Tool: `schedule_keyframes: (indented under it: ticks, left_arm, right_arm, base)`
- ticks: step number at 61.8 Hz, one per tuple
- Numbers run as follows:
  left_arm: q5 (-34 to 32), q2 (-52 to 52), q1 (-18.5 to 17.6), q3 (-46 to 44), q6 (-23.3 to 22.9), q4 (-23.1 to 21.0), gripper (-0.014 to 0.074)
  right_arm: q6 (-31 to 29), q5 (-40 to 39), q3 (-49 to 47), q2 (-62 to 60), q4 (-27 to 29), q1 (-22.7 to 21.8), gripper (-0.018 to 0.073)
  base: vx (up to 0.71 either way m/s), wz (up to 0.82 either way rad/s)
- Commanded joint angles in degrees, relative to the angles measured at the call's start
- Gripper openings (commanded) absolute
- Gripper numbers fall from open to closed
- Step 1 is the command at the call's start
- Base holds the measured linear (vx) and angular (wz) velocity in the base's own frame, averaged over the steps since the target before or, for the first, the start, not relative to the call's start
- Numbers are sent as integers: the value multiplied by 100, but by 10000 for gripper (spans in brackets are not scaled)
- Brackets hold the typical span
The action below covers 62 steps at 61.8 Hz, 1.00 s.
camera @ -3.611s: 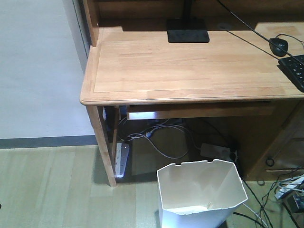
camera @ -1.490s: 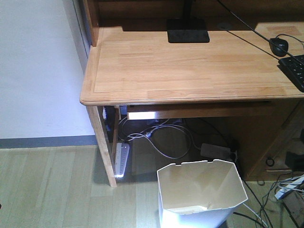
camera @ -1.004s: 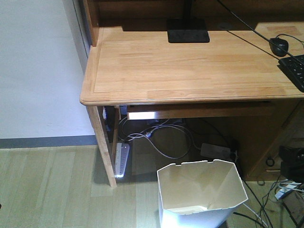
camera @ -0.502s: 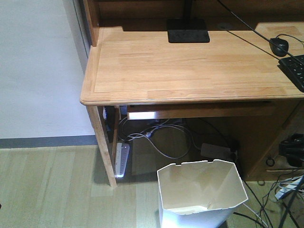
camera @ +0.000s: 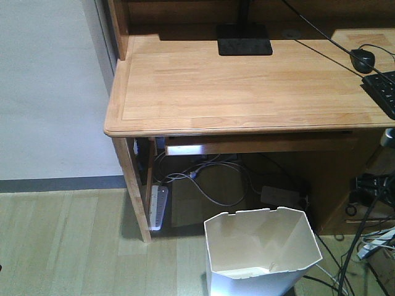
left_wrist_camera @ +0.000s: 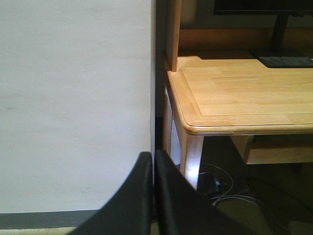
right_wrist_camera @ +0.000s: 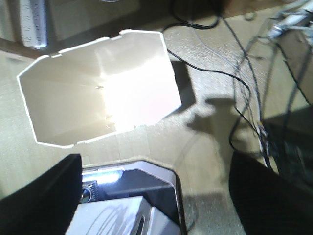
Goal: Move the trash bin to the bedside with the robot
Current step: 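Lower the right gripper toward the rim of the white trash bin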
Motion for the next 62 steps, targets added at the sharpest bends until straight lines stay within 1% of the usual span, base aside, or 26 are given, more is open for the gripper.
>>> schedule_keyframes:
  ticks: [1, 11, 16, 29, 46, 52, 62]
  left_arm:
    - [-423, -57, -14, 165, -45, -25, -6]
    - [-423, -57, -14, 165, -45, -25, -6]
    - [-423, -57, -14, 165, -45, -25, -6]
    - [-423, -57, -14, 165, -45, -25, -6]
    - [-423, -57, -14, 165, -45, -25, -6]
    - [-423, -57, -14, 165, -45, -25, -6]
    - [-423, -57, -14, 165, -45, -25, -6]
  right_arm:
    - [-878, -695, -221, 349, 510, -74, 573]
    - [-1192, -1689, -313, 1239, 567, -48, 573]
    - [-1334, -1904, -505, 1827, 567, -48, 573]
    - [-1846, -1925, -1385, 3252, 567, -46, 573]
    - [-2237, -1966, -2409, 4733, 579, -35, 573]
    - [-2441, -1940, -2760, 5166, 585, 54, 573]
    - [-2445, -2014, -3220, 5830, 678, 284, 573]
  base:
    - [0, 0]
    - [0, 0]
    - [0, 0]
    - [0, 0]
    - [0, 0]
    - [0, 0]
    - [0, 0]
